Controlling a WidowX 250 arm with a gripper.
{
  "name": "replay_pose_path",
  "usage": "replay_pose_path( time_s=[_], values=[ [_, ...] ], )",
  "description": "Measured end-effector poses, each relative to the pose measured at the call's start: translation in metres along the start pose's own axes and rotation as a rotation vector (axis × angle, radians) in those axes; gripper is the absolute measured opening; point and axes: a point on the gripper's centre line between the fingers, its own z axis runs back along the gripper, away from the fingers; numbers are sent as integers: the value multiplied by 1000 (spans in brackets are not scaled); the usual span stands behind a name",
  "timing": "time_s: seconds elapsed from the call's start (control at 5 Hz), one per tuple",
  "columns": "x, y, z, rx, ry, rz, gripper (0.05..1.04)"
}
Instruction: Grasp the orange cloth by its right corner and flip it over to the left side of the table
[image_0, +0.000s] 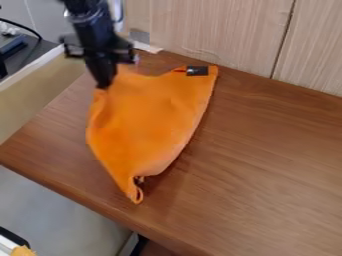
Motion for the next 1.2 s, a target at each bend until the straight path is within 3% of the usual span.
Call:
replay_pose_path(
  time_s=[0.6, 0.8, 1.2],
  values=[
    [-28, 49, -54, 16, 53, 83, 92],
    [-31, 56, -53, 13, 75, 101, 256],
    [-31, 52, -43, 18, 102, 94, 829]
  ],
)
